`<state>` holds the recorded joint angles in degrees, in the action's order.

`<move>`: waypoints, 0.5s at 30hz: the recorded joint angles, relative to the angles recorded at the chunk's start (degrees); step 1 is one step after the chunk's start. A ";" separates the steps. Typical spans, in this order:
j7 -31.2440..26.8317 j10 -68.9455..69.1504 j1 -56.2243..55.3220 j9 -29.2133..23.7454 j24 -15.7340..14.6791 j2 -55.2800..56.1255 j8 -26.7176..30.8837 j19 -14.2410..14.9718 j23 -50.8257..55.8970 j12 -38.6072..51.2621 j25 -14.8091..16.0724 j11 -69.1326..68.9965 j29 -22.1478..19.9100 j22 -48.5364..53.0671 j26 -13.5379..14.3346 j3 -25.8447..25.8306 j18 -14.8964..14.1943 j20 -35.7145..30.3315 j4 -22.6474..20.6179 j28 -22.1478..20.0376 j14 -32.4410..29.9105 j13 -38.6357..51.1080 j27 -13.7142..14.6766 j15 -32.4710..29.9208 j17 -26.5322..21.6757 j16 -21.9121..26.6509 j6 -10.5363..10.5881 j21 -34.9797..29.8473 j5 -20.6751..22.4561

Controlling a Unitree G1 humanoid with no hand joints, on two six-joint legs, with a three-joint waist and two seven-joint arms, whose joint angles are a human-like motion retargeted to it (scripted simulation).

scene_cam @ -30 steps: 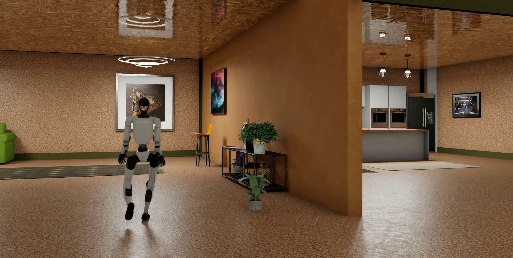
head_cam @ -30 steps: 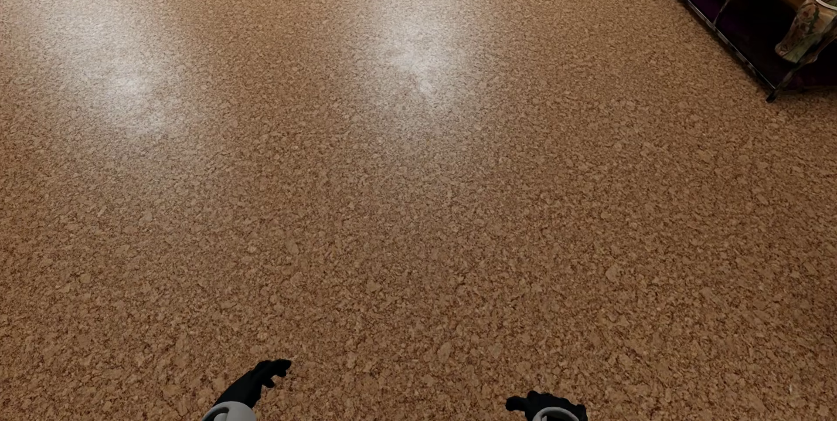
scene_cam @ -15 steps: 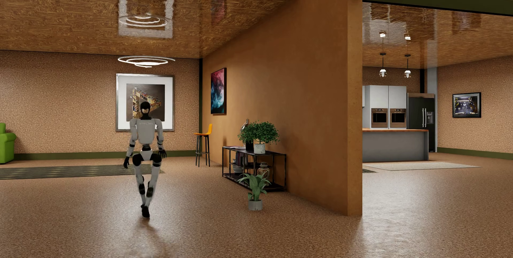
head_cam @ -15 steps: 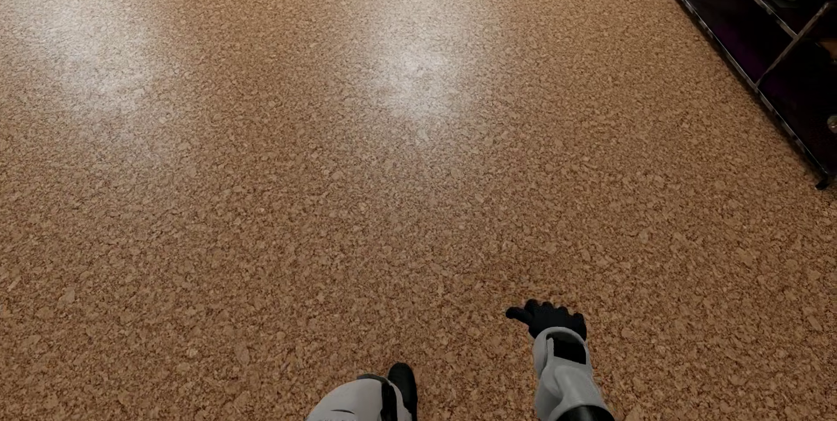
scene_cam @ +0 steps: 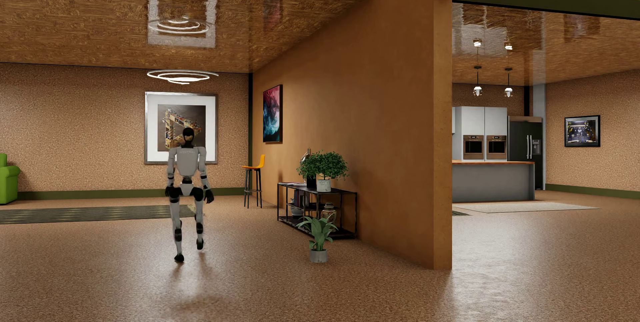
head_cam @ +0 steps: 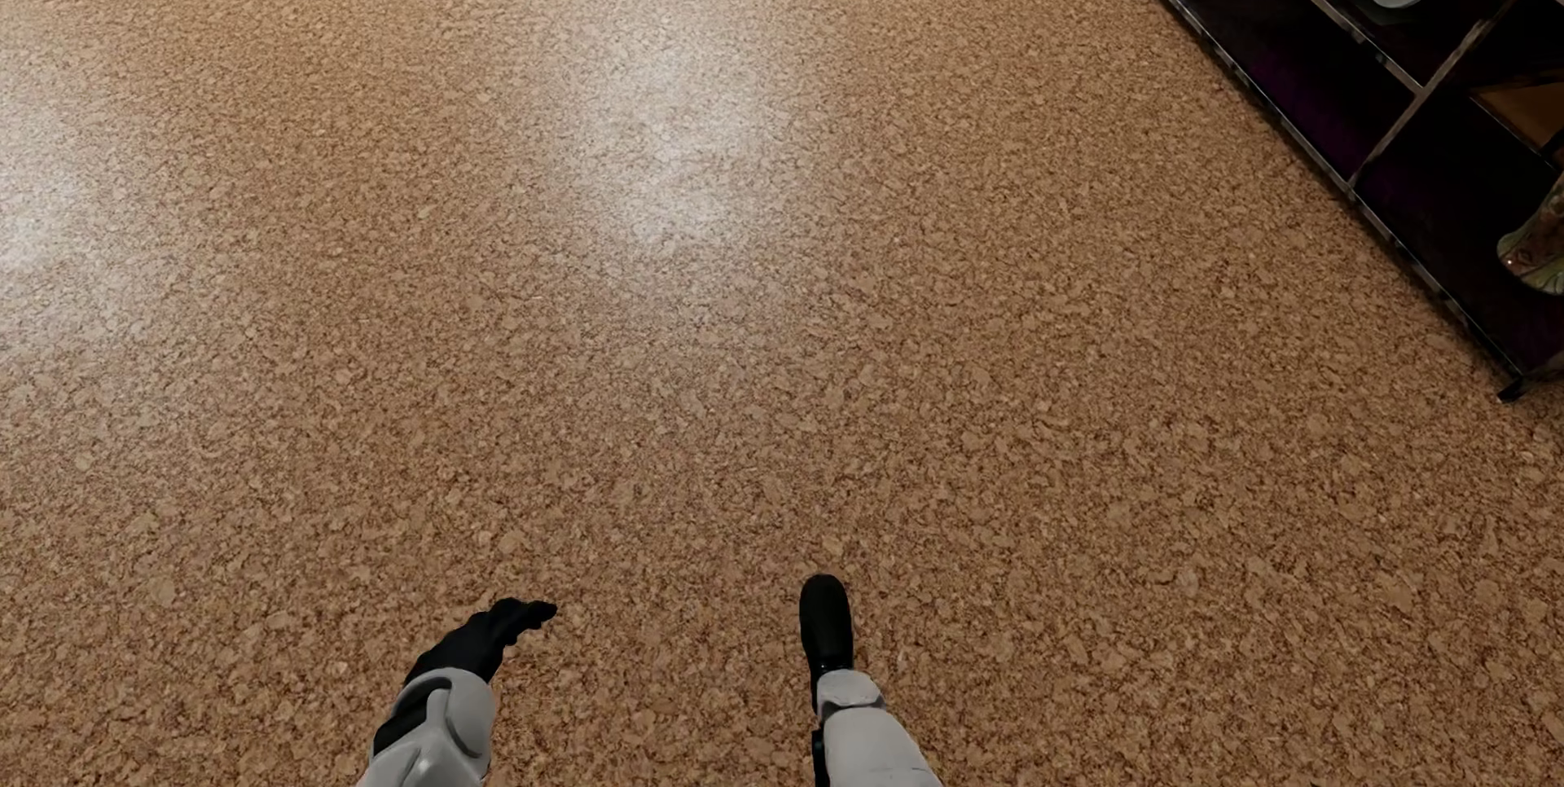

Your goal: Go to the stool

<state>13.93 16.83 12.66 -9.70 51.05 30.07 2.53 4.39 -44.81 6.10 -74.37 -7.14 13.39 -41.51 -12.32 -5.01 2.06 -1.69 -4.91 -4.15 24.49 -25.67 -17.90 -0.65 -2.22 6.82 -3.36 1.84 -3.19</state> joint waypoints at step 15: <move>-2.91 47.53 -38.44 -1.11 -6.06 -28.17 -9.34 -7.02 0.45 -22.63 -11.28 -14.98 -6.94 7.00 -1.80 5.76 0.91 4.27 18.77 -0.15 -22.00 29.71 7.59 12.19 -4.39 -2.28 9.02 -6.82 8.58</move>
<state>11.02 64.35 -25.78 -10.80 44.99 1.91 -6.81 -2.63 -44.36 -16.52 -85.64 -22.12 6.46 -34.51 -14.12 0.75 2.97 2.58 13.86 -4.30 2.49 4.03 -10.31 11.53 -6.61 4.54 5.65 -4.97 5.39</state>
